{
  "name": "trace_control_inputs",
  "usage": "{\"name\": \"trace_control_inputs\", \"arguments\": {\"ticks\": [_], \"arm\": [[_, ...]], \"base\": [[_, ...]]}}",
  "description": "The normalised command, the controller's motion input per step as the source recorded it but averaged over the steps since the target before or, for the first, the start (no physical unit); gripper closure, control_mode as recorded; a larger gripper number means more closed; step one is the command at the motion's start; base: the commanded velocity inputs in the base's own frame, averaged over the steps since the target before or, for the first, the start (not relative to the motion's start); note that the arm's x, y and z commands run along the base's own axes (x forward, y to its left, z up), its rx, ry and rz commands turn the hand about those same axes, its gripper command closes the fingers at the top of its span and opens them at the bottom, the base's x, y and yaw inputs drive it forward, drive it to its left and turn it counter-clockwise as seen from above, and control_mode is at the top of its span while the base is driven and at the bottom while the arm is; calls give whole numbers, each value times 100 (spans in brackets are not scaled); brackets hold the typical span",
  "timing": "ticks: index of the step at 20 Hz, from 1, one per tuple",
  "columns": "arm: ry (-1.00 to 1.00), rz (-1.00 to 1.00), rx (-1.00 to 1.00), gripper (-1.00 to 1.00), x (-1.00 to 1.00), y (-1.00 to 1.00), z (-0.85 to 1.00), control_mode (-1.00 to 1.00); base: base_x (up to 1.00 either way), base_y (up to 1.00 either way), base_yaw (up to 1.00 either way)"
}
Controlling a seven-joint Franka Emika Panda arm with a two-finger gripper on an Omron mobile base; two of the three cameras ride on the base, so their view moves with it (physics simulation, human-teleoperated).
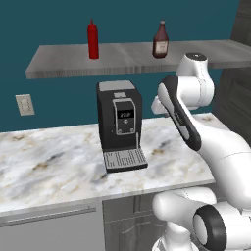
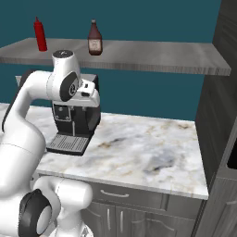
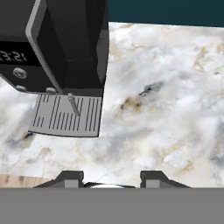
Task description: Take 2 condiments from the cabinet and move them on the counter near the stove.Make sure the condiments are lined up with each other, next to each other.
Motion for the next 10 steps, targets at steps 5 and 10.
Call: {"name": "trace_control_inputs", "arguments": {"ticks": [5,10], "arm": [[-2,0,0,-100,-17,0,0,-100],[-27,0,0,-100,-57,0,13,-100]], "base": [[0,0,0],[0,0,0]]}}
